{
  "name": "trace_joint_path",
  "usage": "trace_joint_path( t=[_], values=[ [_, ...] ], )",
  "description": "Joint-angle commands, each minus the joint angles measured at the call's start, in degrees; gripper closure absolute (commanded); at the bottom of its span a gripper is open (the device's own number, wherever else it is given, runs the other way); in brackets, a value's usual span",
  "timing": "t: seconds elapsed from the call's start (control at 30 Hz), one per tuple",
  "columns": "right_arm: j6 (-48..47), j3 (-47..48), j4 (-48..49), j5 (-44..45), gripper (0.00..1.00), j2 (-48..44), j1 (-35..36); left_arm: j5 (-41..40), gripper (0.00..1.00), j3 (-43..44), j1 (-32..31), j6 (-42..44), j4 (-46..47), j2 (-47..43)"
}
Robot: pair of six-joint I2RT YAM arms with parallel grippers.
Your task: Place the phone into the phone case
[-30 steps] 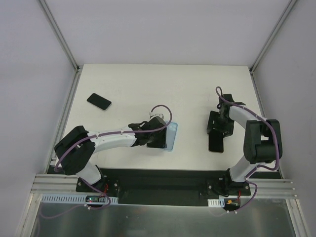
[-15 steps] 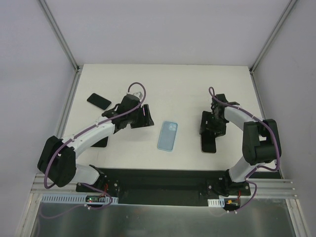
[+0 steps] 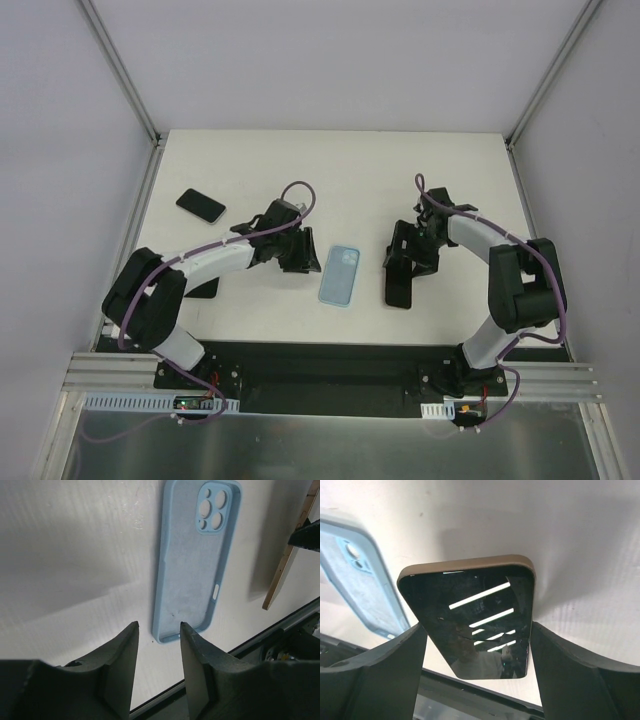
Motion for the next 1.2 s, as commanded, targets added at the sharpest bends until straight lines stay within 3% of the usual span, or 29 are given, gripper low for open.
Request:
trace_joint_path(
  t=[0.0,0.37,0.53,0.77,0.97,1.17],
  values=[
    [3.59,0.45,2.36,-7.97,0.48,-2.67,1.08,3.91,0.64,-0.53,-2.69,-2.32,4.96,3.25],
    [10.88,2.64,5.79,-11.86,0.48,-4.43,6.88,2.68,0.75,-0.27,-8.76,-6.62,6.9,5.73],
    [13.96,4.4,6.67,-11.42,0.49,-4.17,9.17,1.21,0.77,-2.19,-10.79,-8.91,7.52,-0.14],
    [19.49,7.3,9.83,-11.77,0.49,-1.36,13.91,-12.42,0.66,-10.98,-6.4,-9.26,1.54,-16.76],
    [20.91,11.25,8.79,-10.98,0.48,2.6,15.5,-11.03,0.65,-11.79,-1.65,-8.04,1.45,-13.89],
    [8.54,15.38,-4.82,6.75,0.32,0.49,16.21,-7.43,0.66,-6.77,-1.56,-4.26,3.21,-8.0]
  ],
)
